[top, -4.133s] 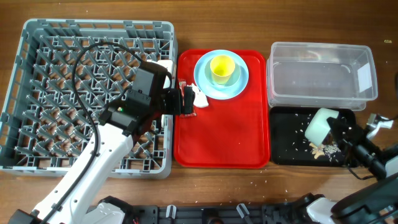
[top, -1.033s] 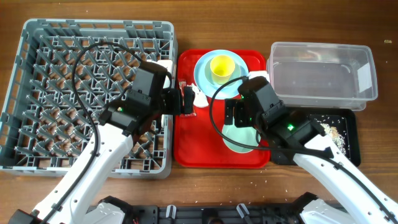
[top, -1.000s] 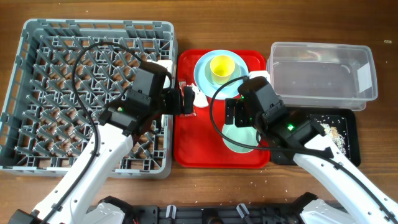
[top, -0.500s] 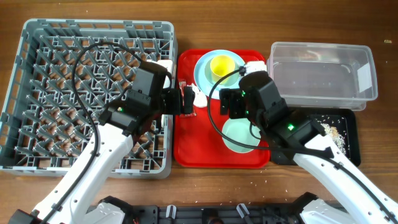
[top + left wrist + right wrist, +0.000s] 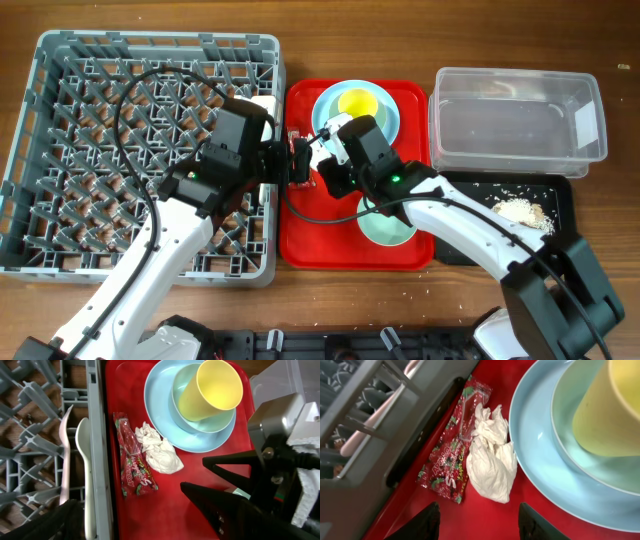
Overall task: Sort waste into correct bins and load items into the dishwasher rack
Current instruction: 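Grasp the white tissue on the tray with the right gripper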
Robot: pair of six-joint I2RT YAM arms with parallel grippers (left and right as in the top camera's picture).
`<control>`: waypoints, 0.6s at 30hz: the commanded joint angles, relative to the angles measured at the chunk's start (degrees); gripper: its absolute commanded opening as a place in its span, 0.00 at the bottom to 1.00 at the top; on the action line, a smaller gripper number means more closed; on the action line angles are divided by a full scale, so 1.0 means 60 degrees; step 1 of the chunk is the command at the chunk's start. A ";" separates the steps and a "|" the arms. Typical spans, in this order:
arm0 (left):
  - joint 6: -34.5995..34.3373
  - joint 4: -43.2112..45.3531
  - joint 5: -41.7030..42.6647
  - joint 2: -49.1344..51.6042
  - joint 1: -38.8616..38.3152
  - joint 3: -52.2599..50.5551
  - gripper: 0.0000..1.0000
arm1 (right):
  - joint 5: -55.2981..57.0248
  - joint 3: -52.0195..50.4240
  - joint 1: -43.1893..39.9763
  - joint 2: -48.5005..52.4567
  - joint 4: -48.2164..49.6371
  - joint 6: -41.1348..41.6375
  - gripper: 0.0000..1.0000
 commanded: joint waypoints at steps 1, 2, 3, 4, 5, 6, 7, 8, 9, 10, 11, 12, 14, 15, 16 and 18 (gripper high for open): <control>-0.0015 0.0036 0.0164 -0.0015 0.0007 0.0124 1.00 | -0.0455 -0.0036 0.0022 0.0725 0.0204 -0.0415 0.52; -0.0015 0.0036 0.0164 -0.0015 0.0007 0.0124 1.00 | -0.0455 -0.0036 0.0022 0.0856 0.0248 -0.0419 0.53; -0.0015 0.0036 0.0164 -0.0015 0.0007 0.0124 1.00 | -0.0503 -0.0036 0.0022 0.0973 0.0372 -0.0459 0.53; -0.0015 0.0036 0.0164 -0.0015 0.0007 0.0124 1.00 | -0.0579 -0.0036 0.0022 0.1071 0.0521 -0.0554 0.53; -0.0015 0.0036 0.0164 -0.0015 0.0007 0.0124 1.00 | -0.0641 -0.0036 0.0022 0.1173 0.0732 -0.0550 0.52; -0.0018 0.0036 0.0164 -0.0015 0.0007 0.0124 1.00 | -0.0634 -0.0036 0.0022 0.1231 0.0900 -0.0550 0.52; -0.0015 0.0036 0.0164 -0.0015 0.0007 0.0124 1.00 | -0.0630 -0.0036 0.0011 0.1239 0.0973 -0.0528 0.52; -0.0015 0.0036 0.0164 -0.0015 0.0007 0.0124 1.00 | -0.0630 -0.0036 -0.0011 0.1235 0.1031 -0.0495 0.52; -0.0015 0.0036 0.0164 -0.0015 0.0007 0.0124 1.00 | -0.0586 -0.0036 -0.0047 0.1235 0.1144 -0.0459 0.52; -0.0015 0.0040 0.0164 -0.0015 0.0007 0.0124 1.00 | -0.0295 -0.0036 -0.0069 0.1235 0.1162 -0.0171 0.51; -0.0015 0.0036 0.0164 -0.0015 0.0007 0.0124 1.00 | 0.0004 -0.0036 -0.0069 0.1235 0.1158 -0.0055 0.51; -0.0015 0.0036 0.0164 -0.0015 0.0007 0.0124 1.00 | 0.0168 -0.0036 -0.0069 0.1239 0.1169 -0.0062 0.51; -0.0015 0.0036 0.0164 -0.0015 0.0007 0.0124 1.00 | 0.0168 -0.0036 -0.0069 0.1239 0.1286 -0.0069 0.51; -0.0015 0.0036 0.0164 -0.0015 0.0007 0.0124 1.00 | 0.0222 -0.0036 -0.0069 0.1239 0.1330 -0.0076 0.51; -0.0015 0.0036 0.0164 -0.0015 0.0007 0.0124 1.00 | 0.0240 -0.0036 -0.0069 0.1239 0.1461 -0.0076 0.50; -0.0015 0.0036 0.0164 -0.0015 0.0007 0.0124 1.00 | 0.0222 -0.0036 -0.0073 0.1235 0.1384 -0.0047 0.50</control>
